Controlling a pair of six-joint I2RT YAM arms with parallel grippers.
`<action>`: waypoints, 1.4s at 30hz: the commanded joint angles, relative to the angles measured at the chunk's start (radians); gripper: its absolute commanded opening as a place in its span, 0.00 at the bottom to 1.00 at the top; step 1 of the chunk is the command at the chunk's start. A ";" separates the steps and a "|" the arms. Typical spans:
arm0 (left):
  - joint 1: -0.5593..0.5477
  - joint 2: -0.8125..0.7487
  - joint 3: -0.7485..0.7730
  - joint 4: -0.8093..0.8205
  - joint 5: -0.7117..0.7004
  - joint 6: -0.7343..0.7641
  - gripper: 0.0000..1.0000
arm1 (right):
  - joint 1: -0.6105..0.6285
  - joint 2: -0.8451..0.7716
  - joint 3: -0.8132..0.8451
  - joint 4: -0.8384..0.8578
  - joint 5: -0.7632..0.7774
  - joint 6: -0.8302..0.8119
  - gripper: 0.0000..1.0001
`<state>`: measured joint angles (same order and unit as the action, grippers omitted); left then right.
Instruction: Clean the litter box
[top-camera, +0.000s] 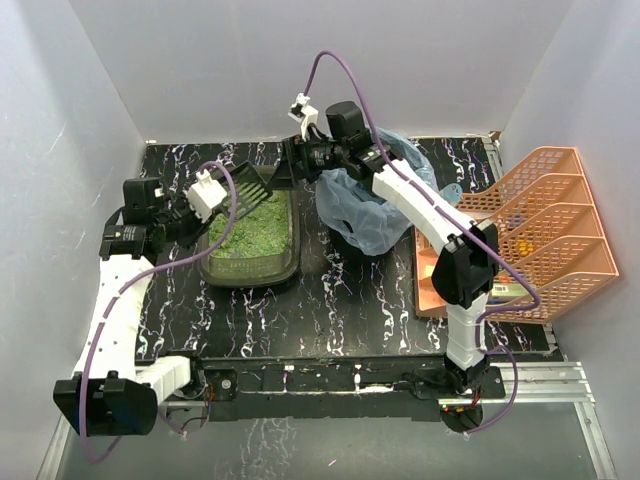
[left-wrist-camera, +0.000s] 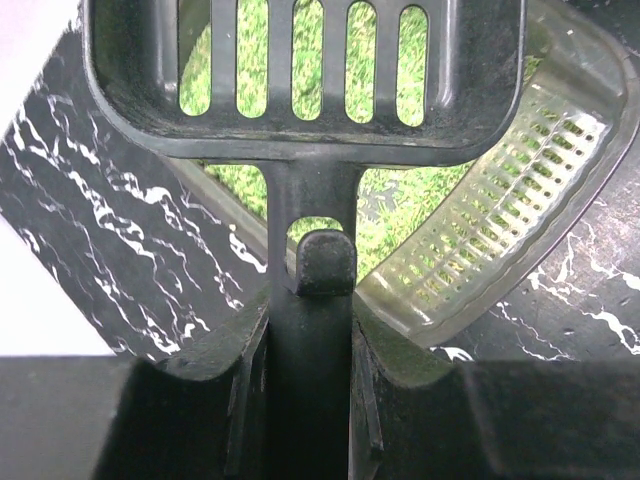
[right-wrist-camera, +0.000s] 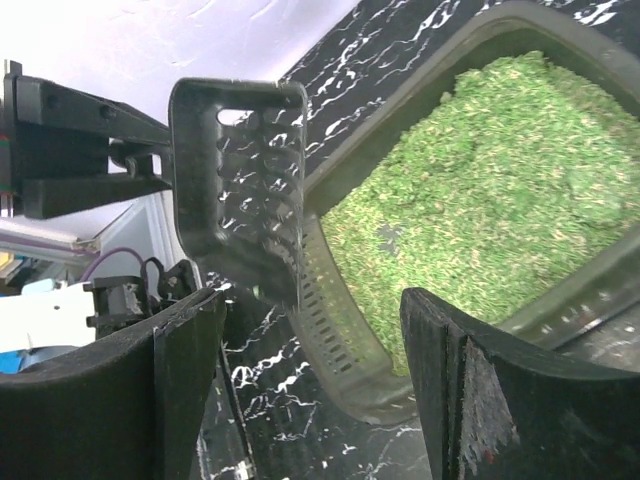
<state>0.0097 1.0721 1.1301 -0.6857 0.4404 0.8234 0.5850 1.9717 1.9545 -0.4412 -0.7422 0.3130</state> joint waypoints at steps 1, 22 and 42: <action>0.048 0.019 0.027 -0.050 -0.017 -0.075 0.00 | -0.053 -0.080 0.064 0.033 -0.016 -0.056 0.77; -0.098 0.286 0.093 -0.141 -0.167 -0.652 0.00 | -0.297 -0.166 0.133 0.143 -0.246 -0.007 0.77; -0.144 0.656 0.372 -0.540 -0.183 -0.621 0.00 | -0.490 -0.348 -0.187 0.108 -0.234 -0.072 0.76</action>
<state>-0.1326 1.7073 1.4364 -1.0843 0.2695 0.1761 0.1059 1.6630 1.7798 -0.3710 -0.9745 0.2661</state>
